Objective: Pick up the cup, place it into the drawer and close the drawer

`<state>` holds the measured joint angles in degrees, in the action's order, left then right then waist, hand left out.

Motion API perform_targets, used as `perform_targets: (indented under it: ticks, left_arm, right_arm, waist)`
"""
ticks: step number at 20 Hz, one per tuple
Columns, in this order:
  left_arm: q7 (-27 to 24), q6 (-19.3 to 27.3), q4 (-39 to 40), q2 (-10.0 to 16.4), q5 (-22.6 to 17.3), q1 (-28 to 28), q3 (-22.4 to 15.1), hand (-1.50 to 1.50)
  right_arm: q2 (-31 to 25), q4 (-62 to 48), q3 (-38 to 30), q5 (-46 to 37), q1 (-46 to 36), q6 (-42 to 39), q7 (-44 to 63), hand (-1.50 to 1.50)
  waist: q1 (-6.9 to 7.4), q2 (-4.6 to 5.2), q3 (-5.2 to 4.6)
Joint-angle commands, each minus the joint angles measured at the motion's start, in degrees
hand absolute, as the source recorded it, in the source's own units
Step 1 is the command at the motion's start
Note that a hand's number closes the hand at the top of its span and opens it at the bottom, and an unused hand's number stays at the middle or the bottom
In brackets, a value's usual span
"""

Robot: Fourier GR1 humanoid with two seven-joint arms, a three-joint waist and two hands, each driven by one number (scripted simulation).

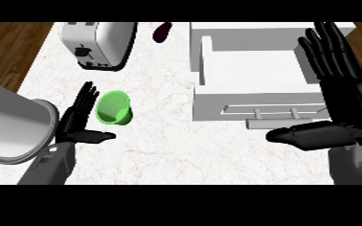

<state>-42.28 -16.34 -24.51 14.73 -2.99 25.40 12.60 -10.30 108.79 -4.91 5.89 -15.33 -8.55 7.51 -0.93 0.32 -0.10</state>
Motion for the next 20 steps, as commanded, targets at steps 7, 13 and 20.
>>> perform_targets:
  ticks: [7,13,20]
  left_arm:
    - [-13.55,1.04,14.52,-0.48,2.87,4.51,1.27,-1.50]
    - [-14.26,-0.51,15.82,1.51,2.89,6.33,2.00,-1.50]
    - [-16.33,0.59,16.63,-0.39,3.62,6.00,1.86,-1.50]
  right_arm:
    - [-0.27,-0.25,-1.15,0.83,0.66,-0.71,0.02,-1.50]
    - [-0.01,-4.36,-1.03,1.06,-1.17,-1.92,-2.80,-1.50]
    - [-2.97,-2.15,-3.97,3.03,-3.77,-2.44,0.47,-1.50]
  waist:
    - [-0.58,0.20,-0.08]
    - [-1.00,0.63,-0.17]
    - [-1.60,0.69,-0.21]
